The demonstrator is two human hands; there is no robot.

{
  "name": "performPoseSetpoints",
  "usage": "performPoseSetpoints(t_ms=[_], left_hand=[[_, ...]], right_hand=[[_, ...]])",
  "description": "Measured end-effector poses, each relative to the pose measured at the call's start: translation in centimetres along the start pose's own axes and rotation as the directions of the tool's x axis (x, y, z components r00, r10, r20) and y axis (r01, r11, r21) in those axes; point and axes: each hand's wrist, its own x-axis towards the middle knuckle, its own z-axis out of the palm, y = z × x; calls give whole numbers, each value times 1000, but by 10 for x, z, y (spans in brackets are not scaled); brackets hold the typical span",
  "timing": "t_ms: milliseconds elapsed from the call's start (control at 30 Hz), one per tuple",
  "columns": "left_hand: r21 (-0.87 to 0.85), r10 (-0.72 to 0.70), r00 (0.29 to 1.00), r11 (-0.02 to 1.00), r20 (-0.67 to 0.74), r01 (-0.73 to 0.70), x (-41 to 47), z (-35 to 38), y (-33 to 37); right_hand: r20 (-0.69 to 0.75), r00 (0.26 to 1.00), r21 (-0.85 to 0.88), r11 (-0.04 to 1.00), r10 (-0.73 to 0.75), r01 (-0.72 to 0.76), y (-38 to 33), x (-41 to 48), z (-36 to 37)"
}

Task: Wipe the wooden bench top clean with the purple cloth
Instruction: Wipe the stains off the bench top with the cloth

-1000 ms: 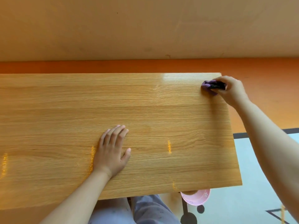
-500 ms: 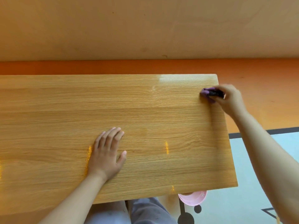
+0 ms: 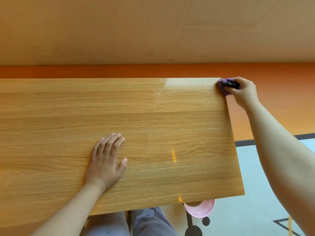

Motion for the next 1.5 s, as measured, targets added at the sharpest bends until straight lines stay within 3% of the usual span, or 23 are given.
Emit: performPoseSetpoints(t_ms=[300,567,867,1200,1367,1500], left_hand=[[-24,3,1000,1000,-28,-4,-2,-3,3],[-27,-1,1000,1000,-22,0,-2,-3,3],[-23,-3,1000,1000,-29,2,-2,0,2],[-26,0,999,1000,-45,-1,0,2,1],[-19,8,999,1000,-52,-8,-1,2,1],[-21,13,998,1000,-68,-15,-1,1,2]], right_hand=[[159,985,-176,980,-64,92,15,-118,-15],[230,972,-147,985,-54,90,28,-233,-14],[86,987,-176,973,-135,149,10,-136,-1],[-47,997,-125,991,-55,49,-22,6,22],[-11,1000,-122,992,-23,22,-25,7,14],[25,999,-144,989,-26,29,-10,-42,8]])
